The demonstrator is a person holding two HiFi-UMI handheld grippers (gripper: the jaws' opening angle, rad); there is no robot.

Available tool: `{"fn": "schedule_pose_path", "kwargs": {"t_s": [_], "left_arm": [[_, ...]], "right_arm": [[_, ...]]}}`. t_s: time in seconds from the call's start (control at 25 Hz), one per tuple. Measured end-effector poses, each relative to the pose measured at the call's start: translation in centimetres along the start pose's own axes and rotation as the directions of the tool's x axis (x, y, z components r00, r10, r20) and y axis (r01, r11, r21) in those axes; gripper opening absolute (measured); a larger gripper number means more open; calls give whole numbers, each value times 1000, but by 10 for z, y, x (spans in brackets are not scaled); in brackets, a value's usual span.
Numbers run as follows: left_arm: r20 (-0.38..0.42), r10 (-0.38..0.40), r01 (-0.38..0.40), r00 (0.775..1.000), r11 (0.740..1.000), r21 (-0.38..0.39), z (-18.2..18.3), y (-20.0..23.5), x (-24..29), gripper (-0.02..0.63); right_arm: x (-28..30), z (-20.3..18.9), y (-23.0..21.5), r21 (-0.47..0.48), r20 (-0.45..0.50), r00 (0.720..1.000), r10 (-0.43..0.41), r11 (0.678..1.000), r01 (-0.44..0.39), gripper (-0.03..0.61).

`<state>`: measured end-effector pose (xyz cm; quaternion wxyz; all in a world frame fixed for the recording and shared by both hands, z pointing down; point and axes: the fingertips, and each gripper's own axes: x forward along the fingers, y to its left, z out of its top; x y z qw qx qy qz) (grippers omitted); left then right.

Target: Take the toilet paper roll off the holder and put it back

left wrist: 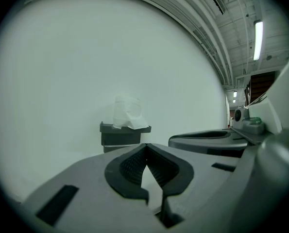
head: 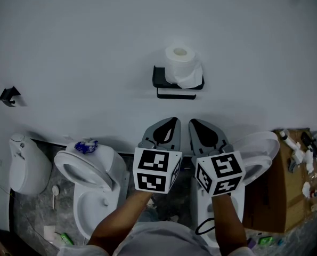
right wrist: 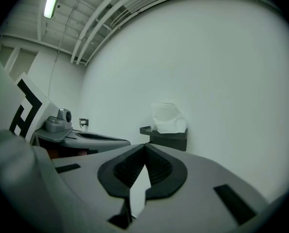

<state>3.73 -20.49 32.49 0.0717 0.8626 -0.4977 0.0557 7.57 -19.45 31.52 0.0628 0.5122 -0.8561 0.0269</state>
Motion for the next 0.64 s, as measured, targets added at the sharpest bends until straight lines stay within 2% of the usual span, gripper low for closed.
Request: {"fn": "schedule_pose_path", "kwargs": {"t_s": [0.64], "left_arm": [[-1, -4, 4, 1000, 1000, -2, 1, 6, -3, 3]], "right_arm": [[3, 1, 7, 1, -4, 1000, 3, 1000, -3, 3]]}}
